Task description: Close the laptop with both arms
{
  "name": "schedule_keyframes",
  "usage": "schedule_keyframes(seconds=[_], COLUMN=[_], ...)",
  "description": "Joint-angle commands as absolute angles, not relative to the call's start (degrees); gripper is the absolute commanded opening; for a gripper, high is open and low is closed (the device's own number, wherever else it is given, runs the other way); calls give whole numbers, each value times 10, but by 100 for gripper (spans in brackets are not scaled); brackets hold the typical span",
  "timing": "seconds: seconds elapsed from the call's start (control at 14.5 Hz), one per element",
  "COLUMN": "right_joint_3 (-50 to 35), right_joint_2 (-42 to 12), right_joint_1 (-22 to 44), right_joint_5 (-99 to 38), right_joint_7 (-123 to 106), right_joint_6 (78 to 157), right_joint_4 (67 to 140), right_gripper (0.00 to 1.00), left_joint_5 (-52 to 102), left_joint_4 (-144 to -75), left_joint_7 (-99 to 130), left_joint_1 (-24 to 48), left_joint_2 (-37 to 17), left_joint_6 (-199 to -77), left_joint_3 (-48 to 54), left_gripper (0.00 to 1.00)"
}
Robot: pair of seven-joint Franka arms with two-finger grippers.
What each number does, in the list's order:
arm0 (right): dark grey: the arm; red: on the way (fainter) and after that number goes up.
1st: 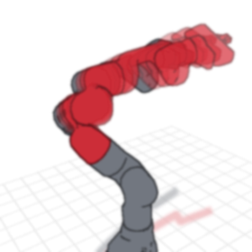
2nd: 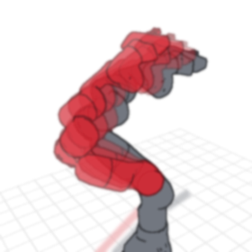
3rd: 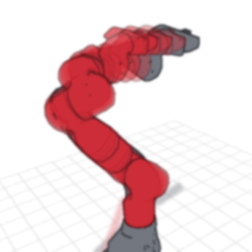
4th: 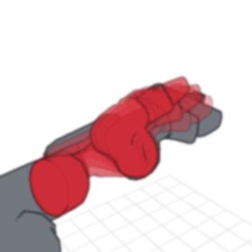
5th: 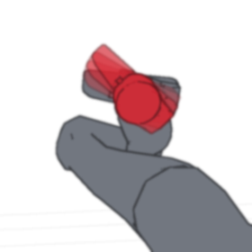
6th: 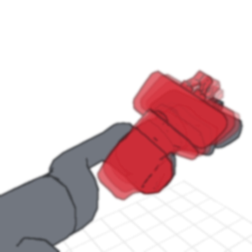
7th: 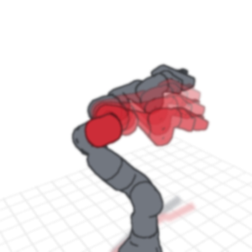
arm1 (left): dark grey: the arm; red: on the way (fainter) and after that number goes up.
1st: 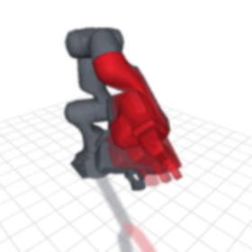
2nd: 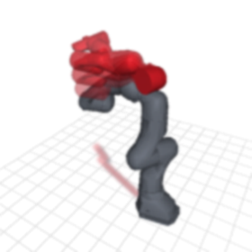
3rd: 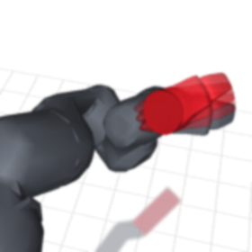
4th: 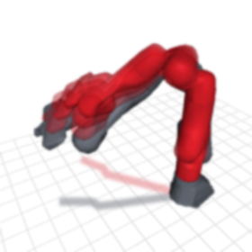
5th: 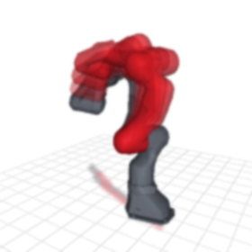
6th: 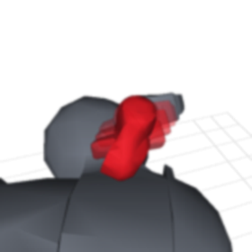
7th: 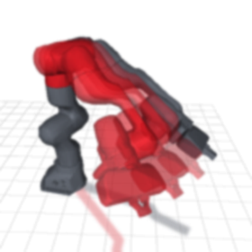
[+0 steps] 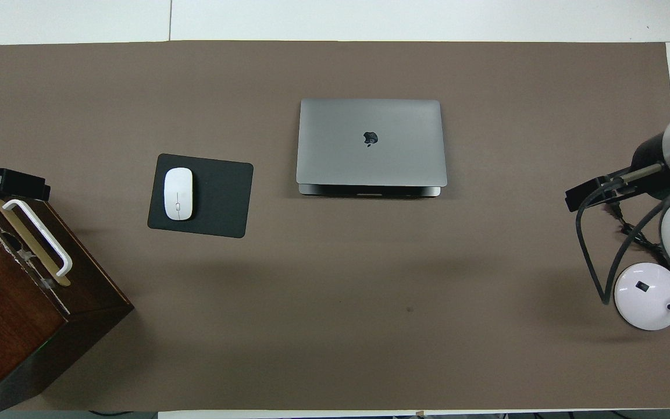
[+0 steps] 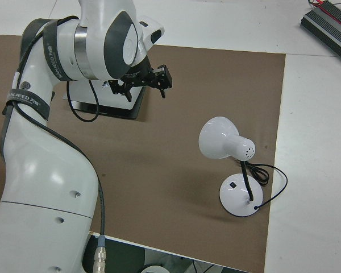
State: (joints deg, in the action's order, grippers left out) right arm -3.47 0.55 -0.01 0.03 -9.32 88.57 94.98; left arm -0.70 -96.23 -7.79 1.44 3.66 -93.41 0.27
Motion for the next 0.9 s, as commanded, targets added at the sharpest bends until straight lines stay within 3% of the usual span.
schedule_keyframes(seconds=[0.0, 0.83], right_joint_3=[-36, -23], right_joint_2=[14, 14], right_joint_1=[-10, -7], right_joint_5=[-2, -2], right_joint_7=[-88, -74], right_joint_6=[893, 896], right_joint_4=[961, 962], right_gripper=[100, 100], left_joint_5=[-16, -10], left_joint_4=[-947, -943], left_joint_7=[-54, -56], left_joint_1=[26, 19], left_joint_2=[32, 32], left_joint_6=[-932, -934], left_joint_3=[-1, -1], left_gripper=[100, 100])
